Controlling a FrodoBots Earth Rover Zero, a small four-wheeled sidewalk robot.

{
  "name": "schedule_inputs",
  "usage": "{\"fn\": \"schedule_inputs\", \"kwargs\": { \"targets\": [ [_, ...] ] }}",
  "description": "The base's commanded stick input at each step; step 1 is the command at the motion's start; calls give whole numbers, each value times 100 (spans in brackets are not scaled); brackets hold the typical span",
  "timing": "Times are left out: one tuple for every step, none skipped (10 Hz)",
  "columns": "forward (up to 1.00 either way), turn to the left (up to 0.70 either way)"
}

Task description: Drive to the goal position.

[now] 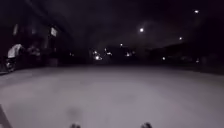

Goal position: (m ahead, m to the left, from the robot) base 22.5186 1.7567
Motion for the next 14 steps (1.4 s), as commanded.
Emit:
{"fn": "schedule_inputs", "kwargs": {
  "targets": [
    [50,0],
    [50,0],
    [50,0],
    [50,0],
    [50,0],
    [50,0],
    [50,0],
    [50,0],
    [50,0],
    [50,0],
    [50,0],
    [50,0],
    [50,0],
    [50,0]
  ]
}}
